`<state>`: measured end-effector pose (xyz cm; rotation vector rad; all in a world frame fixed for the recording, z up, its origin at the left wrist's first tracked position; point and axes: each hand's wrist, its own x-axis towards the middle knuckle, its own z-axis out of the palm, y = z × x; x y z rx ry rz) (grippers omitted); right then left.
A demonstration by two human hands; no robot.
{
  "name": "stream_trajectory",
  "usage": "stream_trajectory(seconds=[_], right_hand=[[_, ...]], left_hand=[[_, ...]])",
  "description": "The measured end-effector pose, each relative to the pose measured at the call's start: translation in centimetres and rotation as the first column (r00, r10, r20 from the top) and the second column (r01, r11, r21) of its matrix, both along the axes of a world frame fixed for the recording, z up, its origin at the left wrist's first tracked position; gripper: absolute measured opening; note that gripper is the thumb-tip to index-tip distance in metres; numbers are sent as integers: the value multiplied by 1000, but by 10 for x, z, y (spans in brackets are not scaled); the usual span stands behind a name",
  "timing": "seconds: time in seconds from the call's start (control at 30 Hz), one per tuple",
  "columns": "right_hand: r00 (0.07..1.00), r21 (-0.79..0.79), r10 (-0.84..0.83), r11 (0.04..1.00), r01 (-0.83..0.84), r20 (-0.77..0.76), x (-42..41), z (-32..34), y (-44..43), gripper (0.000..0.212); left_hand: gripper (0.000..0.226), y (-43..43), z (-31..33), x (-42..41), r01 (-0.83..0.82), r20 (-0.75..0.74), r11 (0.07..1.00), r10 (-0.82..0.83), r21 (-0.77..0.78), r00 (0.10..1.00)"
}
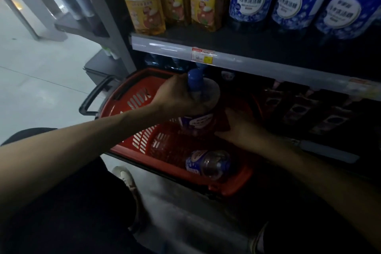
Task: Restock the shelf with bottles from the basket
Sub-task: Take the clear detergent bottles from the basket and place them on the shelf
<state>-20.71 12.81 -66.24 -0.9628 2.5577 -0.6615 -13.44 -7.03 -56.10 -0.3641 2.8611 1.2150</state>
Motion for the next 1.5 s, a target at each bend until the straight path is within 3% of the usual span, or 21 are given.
stream_trajectory(seconds=[0.03,0.1,0.27,0.37,0.5,0.7,0.87,1.07,1.17,1.27,1.4,1.5], right_hand=[[994,-165,-2,986,20,106,-2,8,-6,76],[972,-339,-12,936,94,236,-4,22,-18,78],[904,-397,-21,894,208,427,-21,28,-31,84],[896,-437,37,881,180,443,-26,31,-31,92],[875,-452,68,874,180,480,-24,26,-31,92],[914,-423,-43,877,229,404,-17,26,-32,82],[922,-502,-131,806,314,365,-8,32,-22,100],[800,-563,-89,664,492,594,-5,63,-7,79],[778,-611,-27,603,513,627,-4,74,5,67],[772,-633,-20,560,535,635,-5,80,22,69],[809,-641,-47,584,498,585,-4,91,50,60],[834,-652,-93,580,489,543,-3,98,73,71]], left_hand=[[56,-4,3,-1,-11,-22,1000,12,16,1000],[64,-14,5,-1,-47,-85,995,55,91,995],[86,-26,-3,-4,-136,-155,952,183,275,971],[96,-18,3,-9,-76,-194,964,128,255,973],[90,-9,8,-11,35,-235,984,7,175,972],[95,-3,3,-19,103,-246,993,-116,-63,962],[114,-2,12,-19,204,-267,977,-180,64,947],[107,9,34,-24,154,-321,894,-12,422,947],[83,14,33,-20,160,-275,904,-49,396,960],[61,28,25,-19,183,-205,891,-104,415,973],[59,42,22,-26,209,-216,882,-126,422,968],[63,58,22,-27,261,-251,910,-183,323,950]])
